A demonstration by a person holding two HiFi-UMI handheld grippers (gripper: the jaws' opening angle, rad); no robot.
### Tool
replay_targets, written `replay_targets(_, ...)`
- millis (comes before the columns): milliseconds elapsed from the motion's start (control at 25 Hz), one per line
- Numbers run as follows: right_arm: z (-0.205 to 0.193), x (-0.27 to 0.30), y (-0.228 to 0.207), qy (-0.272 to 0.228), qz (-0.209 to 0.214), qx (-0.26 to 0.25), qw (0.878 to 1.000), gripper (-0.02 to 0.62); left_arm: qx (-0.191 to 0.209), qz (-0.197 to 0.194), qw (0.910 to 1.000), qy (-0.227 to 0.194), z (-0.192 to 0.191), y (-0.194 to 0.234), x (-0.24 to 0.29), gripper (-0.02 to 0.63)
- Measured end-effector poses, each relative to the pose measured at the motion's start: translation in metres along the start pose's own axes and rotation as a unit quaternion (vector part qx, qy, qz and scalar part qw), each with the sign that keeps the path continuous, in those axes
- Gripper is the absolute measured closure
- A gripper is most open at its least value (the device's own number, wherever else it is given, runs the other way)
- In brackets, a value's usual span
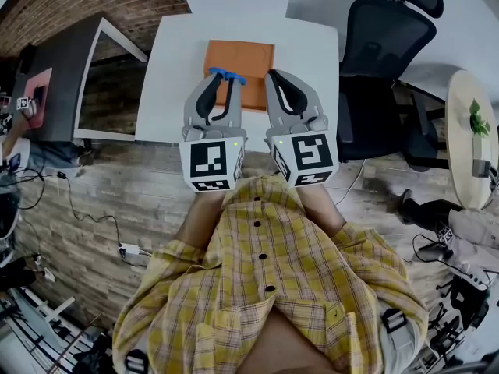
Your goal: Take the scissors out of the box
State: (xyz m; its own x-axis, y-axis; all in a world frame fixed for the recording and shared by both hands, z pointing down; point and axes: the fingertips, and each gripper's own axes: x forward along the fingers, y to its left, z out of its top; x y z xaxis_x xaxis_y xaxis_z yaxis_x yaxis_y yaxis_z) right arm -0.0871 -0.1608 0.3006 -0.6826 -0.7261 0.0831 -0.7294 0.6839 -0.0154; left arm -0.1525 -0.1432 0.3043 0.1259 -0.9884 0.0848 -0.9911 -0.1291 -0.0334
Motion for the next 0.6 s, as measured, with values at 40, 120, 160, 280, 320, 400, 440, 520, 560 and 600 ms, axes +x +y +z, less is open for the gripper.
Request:
replay_targets(40, 0.0003, 0.0002, 0.0003, 0.000, 0.000, 0.000, 1.000, 0.600, 0.000, 0.000, 1.0000, -0.001, 0.0000, 0.0003, 0.0001, 0.517)
replay_targets(120, 0.0009, 0.0008, 0.0012, -0.002, 0.001, 0.000, 1.000, 0.600, 0.000, 0.000, 1.0000, -0.002, 0.0000, 0.0010, -0.0004, 0.517)
replay_targets(160, 0.0008, 0.0010, 0.0016, -0.002, 0.002, 0.000, 1.000, 0.601, 0.001, 0.000, 1.0000, -0.002, -0.0002, 0.0012, -0.0009, 0.517)
replay_targets(280, -0.0005, 0.0007, 0.0029, -0.001, 0.003, 0.002, 1.000, 0.601, 0.001, 0.000, 1.0000, -0.002, -0.0010, 0.0014, -0.0019, 0.517)
replay_targets(320, -0.0005, 0.0010, 0.0035, -0.001, 0.003, 0.002, 1.000, 0.600, 0.001, 0.000, 1.0000, -0.001, -0.0011, 0.0017, -0.0020, 0.517)
replay_targets(400, -0.0001, 0.0017, 0.0049, -0.002, 0.004, 0.002, 1.000, 0.601, 0.000, -0.001, 1.0000, -0.001, -0.0012, 0.0024, -0.0023, 0.517)
replay_targets(440, -0.0002, 0.0018, 0.0055, -0.002, 0.005, 0.002, 1.000, 0.601, 0.001, -0.001, 1.0000, -0.002, -0.0013, 0.0026, -0.0026, 0.517)
replay_targets(520, -0.0008, 0.0015, 0.0065, -0.003, 0.005, 0.001, 1.000, 0.601, 0.001, -0.001, 1.0000, -0.002, -0.0021, 0.0026, -0.0034, 0.517)
replay_targets(560, -0.0012, 0.0013, 0.0068, -0.004, 0.006, 0.001, 1.000, 0.601, 0.001, -0.001, 1.0000, -0.002, -0.0027, 0.0026, -0.0038, 0.517)
replay_targets(600, -0.0016, 0.0011, 0.0071, -0.004, 0.006, 0.001, 1.000, 0.600, 0.001, -0.001, 1.0000, -0.002, -0.0034, 0.0026, -0.0042, 0.517)
